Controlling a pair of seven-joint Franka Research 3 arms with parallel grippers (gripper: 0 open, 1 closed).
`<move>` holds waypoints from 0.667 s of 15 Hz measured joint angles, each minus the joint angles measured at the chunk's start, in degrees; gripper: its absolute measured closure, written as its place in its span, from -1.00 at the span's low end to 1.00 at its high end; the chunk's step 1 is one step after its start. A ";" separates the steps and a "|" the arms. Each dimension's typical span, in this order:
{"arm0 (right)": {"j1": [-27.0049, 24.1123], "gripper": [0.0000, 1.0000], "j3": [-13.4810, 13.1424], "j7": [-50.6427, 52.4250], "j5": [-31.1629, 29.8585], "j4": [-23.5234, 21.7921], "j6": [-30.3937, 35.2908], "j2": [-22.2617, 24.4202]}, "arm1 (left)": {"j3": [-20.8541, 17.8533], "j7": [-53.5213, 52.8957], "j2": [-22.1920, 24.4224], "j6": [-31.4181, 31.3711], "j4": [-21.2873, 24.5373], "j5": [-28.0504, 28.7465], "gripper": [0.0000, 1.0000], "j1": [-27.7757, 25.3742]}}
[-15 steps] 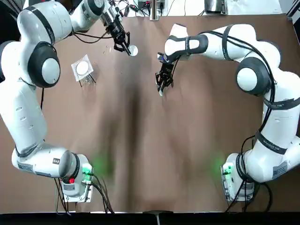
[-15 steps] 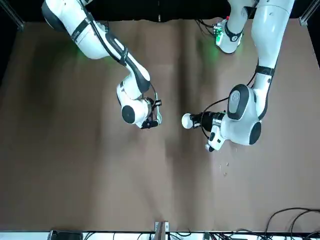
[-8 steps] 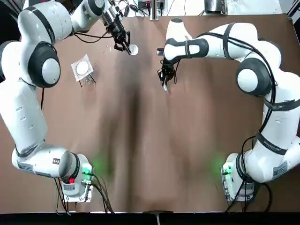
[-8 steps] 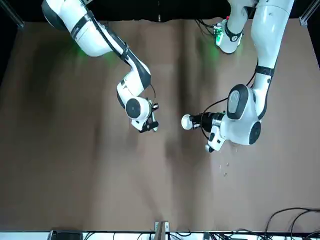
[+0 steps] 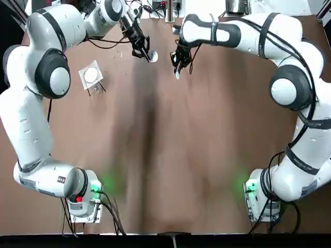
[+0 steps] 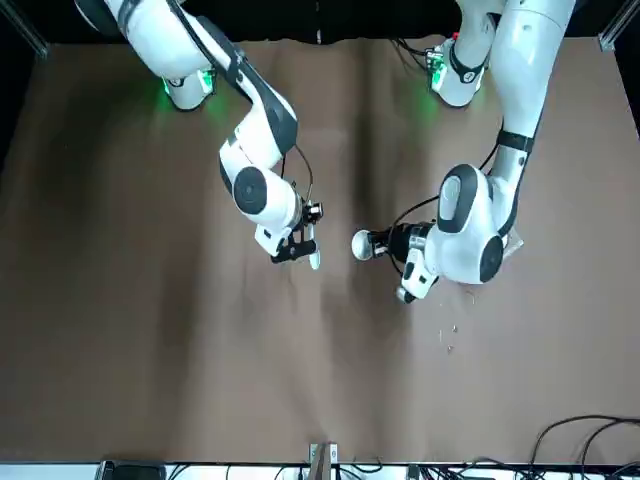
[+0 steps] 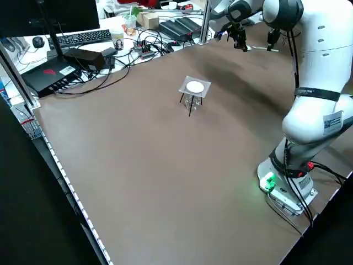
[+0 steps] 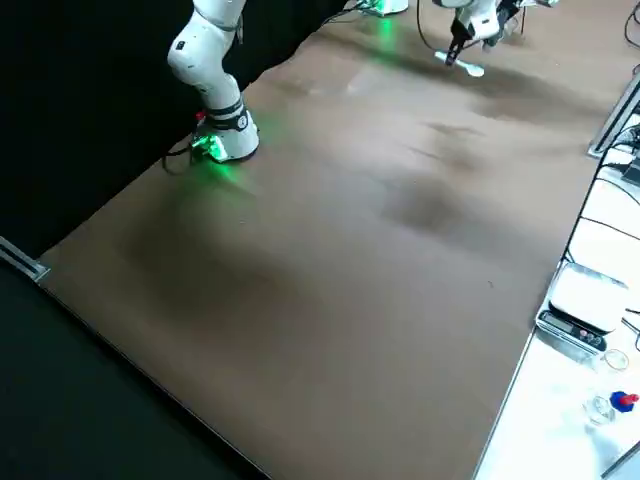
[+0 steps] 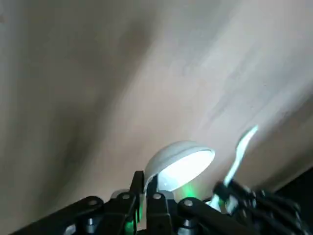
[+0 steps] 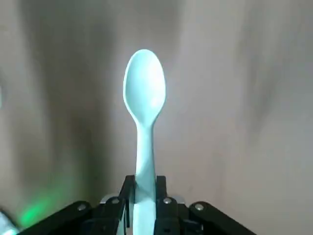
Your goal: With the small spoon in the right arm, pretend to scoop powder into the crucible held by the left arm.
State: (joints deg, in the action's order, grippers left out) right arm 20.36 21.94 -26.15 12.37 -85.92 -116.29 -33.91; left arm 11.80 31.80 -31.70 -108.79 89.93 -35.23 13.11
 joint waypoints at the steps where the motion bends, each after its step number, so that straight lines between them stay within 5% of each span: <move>1: -0.14 0.59 0.00 -0.19 2.24 0.47 1.38 1.00 | 0.00 0.33 -0.03 -0.96 -0.01 0.00 0.88 0.47; 10: -1.21 0.59 -0.09 -0.61 23.53 2.81 7.18 2.79 | 0.07 4.68 -0.05 -5.71 -0.74 -0.01 0.88 6.35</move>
State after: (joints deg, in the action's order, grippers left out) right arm 19.15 21.85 -26.76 35.90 -83.11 -109.11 -31.12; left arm 11.87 36.48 -31.75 -114.51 89.20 -35.24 19.46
